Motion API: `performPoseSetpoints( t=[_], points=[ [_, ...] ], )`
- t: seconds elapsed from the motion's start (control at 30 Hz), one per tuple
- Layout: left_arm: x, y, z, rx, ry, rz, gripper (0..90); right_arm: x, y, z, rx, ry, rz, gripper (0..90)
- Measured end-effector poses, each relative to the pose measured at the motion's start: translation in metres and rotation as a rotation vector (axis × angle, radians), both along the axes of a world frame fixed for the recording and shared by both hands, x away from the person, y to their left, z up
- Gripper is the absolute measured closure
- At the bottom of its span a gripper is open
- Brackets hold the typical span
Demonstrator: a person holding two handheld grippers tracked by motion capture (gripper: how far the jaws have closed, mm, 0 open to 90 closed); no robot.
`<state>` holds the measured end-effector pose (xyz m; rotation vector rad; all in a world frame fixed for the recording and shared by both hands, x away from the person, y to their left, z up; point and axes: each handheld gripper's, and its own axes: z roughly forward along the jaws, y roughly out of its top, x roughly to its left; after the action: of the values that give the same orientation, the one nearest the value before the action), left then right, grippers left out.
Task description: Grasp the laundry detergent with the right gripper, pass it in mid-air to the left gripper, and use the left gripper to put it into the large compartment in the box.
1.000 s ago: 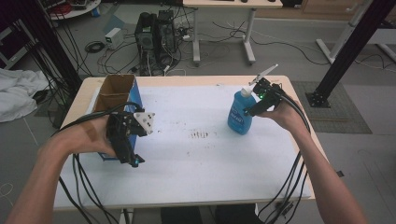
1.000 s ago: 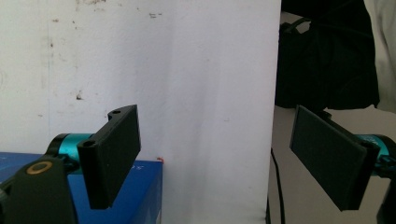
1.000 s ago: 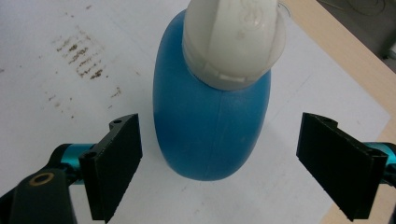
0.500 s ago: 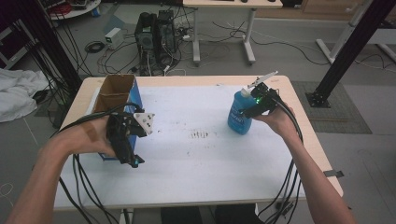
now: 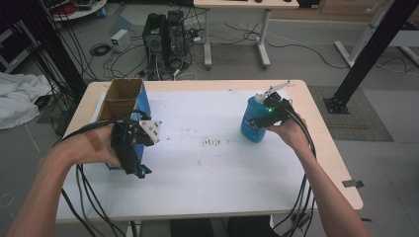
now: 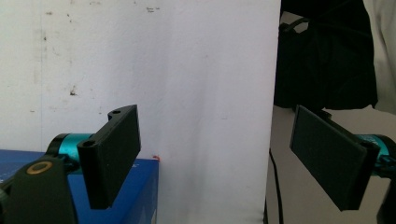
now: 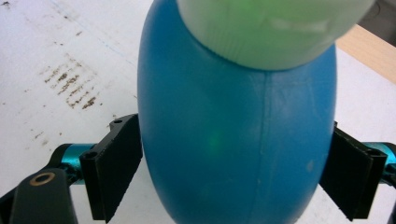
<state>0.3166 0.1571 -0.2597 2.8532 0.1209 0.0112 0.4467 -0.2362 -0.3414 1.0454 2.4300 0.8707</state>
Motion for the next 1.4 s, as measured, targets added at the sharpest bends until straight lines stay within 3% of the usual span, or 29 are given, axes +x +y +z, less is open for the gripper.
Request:
performPoseSetpoints(
  t=[0.07, 0.5, 0.57, 1.4],
  points=[
    [0.0, 0.0, 0.0, 0.0, -0.002, -0.003, 16.4, 0.0, -0.001, 0.0, 0.001, -0.008, 0.008, 17.1],
    [0.001, -0.002, 0.0, 0.002, 0.0, -0.002, 16.4, 0.002, 0.0, -0.004, 0.022, -0.01, 0.004, 17.5],
    [0.001, -0.002, 0.001, 0.0, -0.002, -0.003, 16.4, 0.002, 0.0, -0.004, 0.029, -0.008, 0.01, 23.9],
    [0.002, -0.003, -0.001, -0.011, -0.001, -0.002, 16.4, 0.003, 0.005, -0.01, 0.081, 0.014, 0.002, 26.6]
  ],
)
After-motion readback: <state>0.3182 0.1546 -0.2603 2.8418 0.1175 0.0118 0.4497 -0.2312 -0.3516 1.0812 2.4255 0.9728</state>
